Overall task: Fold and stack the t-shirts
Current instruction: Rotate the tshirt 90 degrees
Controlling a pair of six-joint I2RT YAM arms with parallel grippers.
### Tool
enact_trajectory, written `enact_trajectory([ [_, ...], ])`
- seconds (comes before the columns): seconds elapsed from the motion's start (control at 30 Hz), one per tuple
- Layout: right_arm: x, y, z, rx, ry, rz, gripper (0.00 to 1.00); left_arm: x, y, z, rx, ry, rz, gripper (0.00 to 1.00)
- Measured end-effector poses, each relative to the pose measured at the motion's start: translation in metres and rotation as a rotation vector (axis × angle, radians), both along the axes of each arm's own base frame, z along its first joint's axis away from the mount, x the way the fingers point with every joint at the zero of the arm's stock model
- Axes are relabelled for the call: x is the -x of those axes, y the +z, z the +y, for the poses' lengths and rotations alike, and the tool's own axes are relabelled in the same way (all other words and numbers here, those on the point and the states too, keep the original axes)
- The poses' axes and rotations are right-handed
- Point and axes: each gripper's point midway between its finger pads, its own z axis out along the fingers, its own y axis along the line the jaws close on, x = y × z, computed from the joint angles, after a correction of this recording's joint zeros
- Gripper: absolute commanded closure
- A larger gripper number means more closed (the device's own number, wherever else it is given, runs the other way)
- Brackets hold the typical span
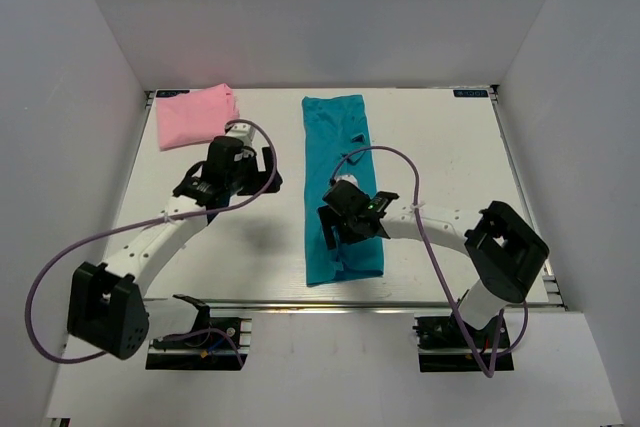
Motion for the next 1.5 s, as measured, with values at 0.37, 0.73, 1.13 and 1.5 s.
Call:
enact_trajectory([
  [0.37,0.016,-0.026,-0.039,0.077,-0.125,0.024,0.12,0.032,-0.015,0.001,0.049,-0.018,0.047,0.0],
  [0.73,0.016,0.004,-0.042,0.008,-0.117,-0.027,0.1,0.059,-0.039,-0.028,0.123,-0.175,0.163,0.0],
  [1.13,0.043,0.026,-0.027,-0.087,0.129,-0.036,0.1,0.071,-0.064,-0.04,0.09,-0.224,0.246,0.0],
  [1.5,0.047,0.0,-0.064,0.059,-0.065,-0.029,0.1,0.078,-0.065,-0.047,0.08,-0.249,0.254,0.0],
])
